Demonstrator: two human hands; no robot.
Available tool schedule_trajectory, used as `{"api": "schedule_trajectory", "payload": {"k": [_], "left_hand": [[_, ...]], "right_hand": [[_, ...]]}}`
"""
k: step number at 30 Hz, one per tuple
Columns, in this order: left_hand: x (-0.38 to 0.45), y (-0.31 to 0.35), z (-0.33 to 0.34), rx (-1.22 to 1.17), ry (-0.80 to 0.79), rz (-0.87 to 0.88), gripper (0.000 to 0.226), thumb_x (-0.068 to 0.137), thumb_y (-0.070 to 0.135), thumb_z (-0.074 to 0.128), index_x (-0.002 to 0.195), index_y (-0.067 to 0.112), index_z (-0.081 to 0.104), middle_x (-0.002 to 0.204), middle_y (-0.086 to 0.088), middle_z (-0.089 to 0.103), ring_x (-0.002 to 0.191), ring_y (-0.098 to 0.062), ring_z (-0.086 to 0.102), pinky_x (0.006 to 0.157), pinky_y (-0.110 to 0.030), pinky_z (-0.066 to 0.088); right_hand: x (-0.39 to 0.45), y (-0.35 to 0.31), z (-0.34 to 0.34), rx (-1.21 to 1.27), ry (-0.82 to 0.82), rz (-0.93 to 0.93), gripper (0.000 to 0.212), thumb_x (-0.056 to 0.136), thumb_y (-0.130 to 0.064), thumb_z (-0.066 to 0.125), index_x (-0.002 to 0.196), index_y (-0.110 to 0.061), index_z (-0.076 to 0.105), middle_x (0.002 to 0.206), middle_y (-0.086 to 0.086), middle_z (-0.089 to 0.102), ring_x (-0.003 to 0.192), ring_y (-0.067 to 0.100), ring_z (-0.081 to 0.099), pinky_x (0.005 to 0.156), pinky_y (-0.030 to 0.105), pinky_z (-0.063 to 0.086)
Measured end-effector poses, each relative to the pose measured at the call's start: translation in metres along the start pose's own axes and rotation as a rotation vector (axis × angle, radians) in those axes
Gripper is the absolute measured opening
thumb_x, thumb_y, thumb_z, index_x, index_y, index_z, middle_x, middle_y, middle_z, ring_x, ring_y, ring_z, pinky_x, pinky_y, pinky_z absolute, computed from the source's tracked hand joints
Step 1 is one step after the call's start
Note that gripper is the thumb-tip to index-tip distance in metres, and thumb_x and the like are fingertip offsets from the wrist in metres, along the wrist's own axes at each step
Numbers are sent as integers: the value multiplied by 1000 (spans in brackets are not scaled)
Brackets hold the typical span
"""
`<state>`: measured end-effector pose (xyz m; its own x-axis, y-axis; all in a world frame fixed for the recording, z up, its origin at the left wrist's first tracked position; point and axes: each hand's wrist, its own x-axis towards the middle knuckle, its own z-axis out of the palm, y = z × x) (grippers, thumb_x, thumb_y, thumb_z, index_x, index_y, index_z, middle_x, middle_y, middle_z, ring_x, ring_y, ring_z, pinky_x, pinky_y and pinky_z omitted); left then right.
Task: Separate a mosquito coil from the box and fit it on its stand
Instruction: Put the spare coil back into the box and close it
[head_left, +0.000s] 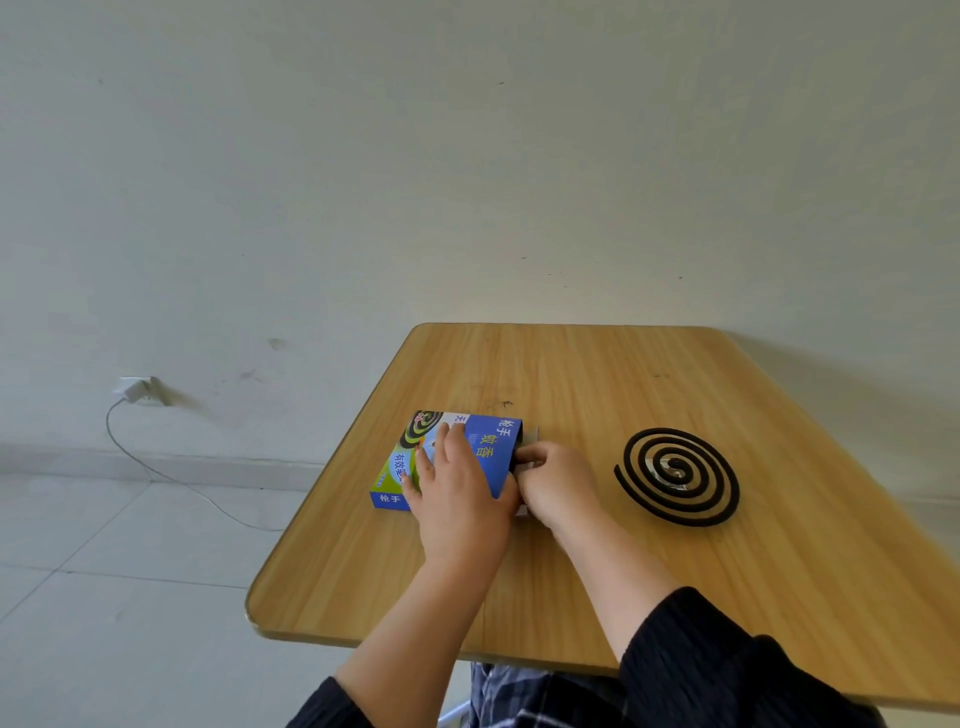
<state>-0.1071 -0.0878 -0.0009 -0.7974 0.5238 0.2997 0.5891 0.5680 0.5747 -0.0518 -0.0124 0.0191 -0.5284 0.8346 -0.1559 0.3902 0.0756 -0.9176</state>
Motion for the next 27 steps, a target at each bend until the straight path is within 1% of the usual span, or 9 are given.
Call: {"api": "schedule_trajectory", "payload": {"k": [2, 4, 5, 8, 13, 16, 20, 23, 27], "left_hand": [[-2, -4, 1, 32, -7, 17, 71, 86, 45, 58, 141, 13, 26, 148, -6, 39, 140, -32, 27, 115, -53, 16], [-3, -7, 1, 31, -19, 33, 71, 84, 50, 57, 139, 15, 31, 144, -5, 44, 140, -32, 27, 115, -51, 15], [-3, -9, 0, 29, -36, 42, 72, 83, 54, 56, 139, 16, 32, 145, -4, 44, 141, -32, 25, 116, -51, 12], [-3, -16, -2, 79, -108, 78, 77, 76, 65, 47, 140, 25, 34, 154, 2, 32, 146, -32, 10, 115, -53, -4], [0, -29, -5, 222, -159, 110, 76, 72, 72, 37, 138, 35, 35, 158, 3, 22, 146, -36, -5, 108, -63, -15], [3, -29, -5, 298, -177, 98, 74, 75, 74, 34, 139, 37, 32, 158, 2, 20, 145, -38, -2, 108, -66, -10], [2, -27, -5, 381, -162, 127, 70, 79, 72, 29, 136, 31, 34, 153, 4, 29, 143, -39, 13, 108, -68, 3], [1, -26, -3, 398, -152, 130, 73, 79, 74, 27, 136, 28, 35, 152, 3, 31, 143, -38, 16, 108, -68, 6], [-1, -29, -5, 415, -137, 140, 79, 77, 78, 18, 137, 30, 35, 154, 4, 31, 143, -34, 19, 109, -65, 7]], "right_hand": [[-3, 3, -2, -40, 28, -31, 32, 81, -1, 50, 107, -13, 65, 100, 6, 65, 77, 20, 65, 62, 32, 59], [-4, 5, -4, -90, 34, -46, 38, 80, 0, 50, 113, -14, 62, 103, 4, 63, 73, 14, 60, 50, 21, 51], [-5, 6, -5, -119, 38, -49, 42, 79, 1, 50, 117, -15, 60, 109, 5, 63, 78, 16, 60, 51, 20, 47], [-6, 8, -7, -132, 69, -29, 56, 76, 5, 53, 128, -15, 52, 122, 7, 60, 99, 23, 60, 61, 26, 47], [-4, 11, -8, -104, 68, -25, 54, 78, 1, 50, 130, -13, 51, 120, 9, 62, 100, 26, 61, 61, 30, 47], [-4, 13, -8, -92, 70, -41, 50, 80, -3, 50, 128, -16, 53, 119, 6, 62, 95, 21, 60, 59, 28, 49], [-2, 14, -7, -124, 80, -89, 43, 89, -11, 50, 131, -16, 53, 127, 6, 61, 102, 20, 60, 74, 29, 51], [0, 16, -5, -104, 80, -121, 36, 92, -13, 47, 127, -16, 57, 120, 5, 65, 77, 7, 56, 59, 20, 47], [3, 16, 1, -41, 92, -115, 35, 90, -12, 50, 123, -17, 60, 112, 5, 68, 77, 12, 61, 63, 28, 55]]}}
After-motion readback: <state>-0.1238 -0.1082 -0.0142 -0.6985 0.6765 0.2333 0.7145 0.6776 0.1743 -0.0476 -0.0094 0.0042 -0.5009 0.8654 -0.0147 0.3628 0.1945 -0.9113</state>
